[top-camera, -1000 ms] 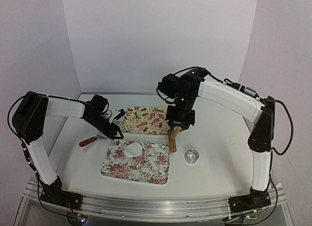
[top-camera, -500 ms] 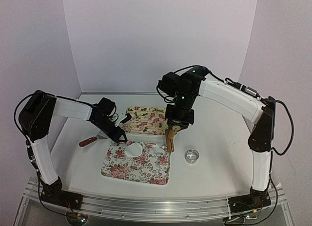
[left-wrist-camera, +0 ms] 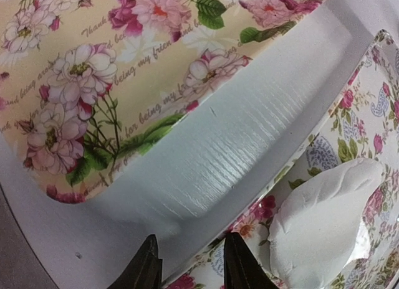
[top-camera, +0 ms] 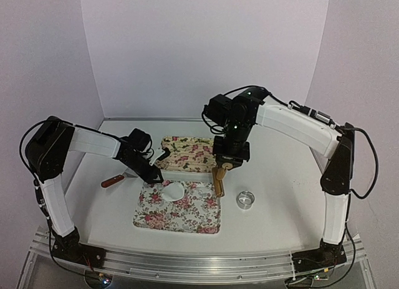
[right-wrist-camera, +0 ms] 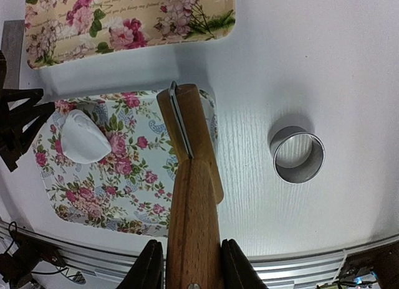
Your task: Roll out the dumpling wrappers from the dough
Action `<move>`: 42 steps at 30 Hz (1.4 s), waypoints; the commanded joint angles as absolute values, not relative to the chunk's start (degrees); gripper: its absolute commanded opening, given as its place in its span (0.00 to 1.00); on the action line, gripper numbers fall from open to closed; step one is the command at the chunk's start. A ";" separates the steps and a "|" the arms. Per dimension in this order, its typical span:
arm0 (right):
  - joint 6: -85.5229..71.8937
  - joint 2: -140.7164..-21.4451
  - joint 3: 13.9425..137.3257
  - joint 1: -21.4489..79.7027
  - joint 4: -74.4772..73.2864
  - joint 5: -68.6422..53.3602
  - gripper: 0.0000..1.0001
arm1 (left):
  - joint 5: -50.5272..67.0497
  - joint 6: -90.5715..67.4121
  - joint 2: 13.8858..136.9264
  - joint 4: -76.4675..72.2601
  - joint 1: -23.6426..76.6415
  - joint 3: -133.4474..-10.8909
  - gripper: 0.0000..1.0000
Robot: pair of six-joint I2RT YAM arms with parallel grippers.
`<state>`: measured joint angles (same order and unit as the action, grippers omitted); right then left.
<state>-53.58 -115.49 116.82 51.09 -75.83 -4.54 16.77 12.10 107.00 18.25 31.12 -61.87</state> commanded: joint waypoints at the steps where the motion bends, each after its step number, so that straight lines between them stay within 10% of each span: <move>1: -51.80 -110.31 115.31 51.24 -75.38 -4.49 0.00 | 13.73 5.46 104.02 21.65 34.06 -56.75 0.27; 23: -47.37 -96.13 95.51 52.04 -64.56 -13.75 0.00 | 10.13 -37.81 98.86 21.90 62.13 -51.27 0.23; 42: -52.57 -103.18 90.67 60.58 -47.93 -11.56 0.00 | 12.47 -25.62 97.12 20.31 56.46 -51.54 0.25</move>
<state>-51.16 -99.82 87.08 59.57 -51.46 -13.95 10.43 -29.84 98.96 21.40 58.82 -53.10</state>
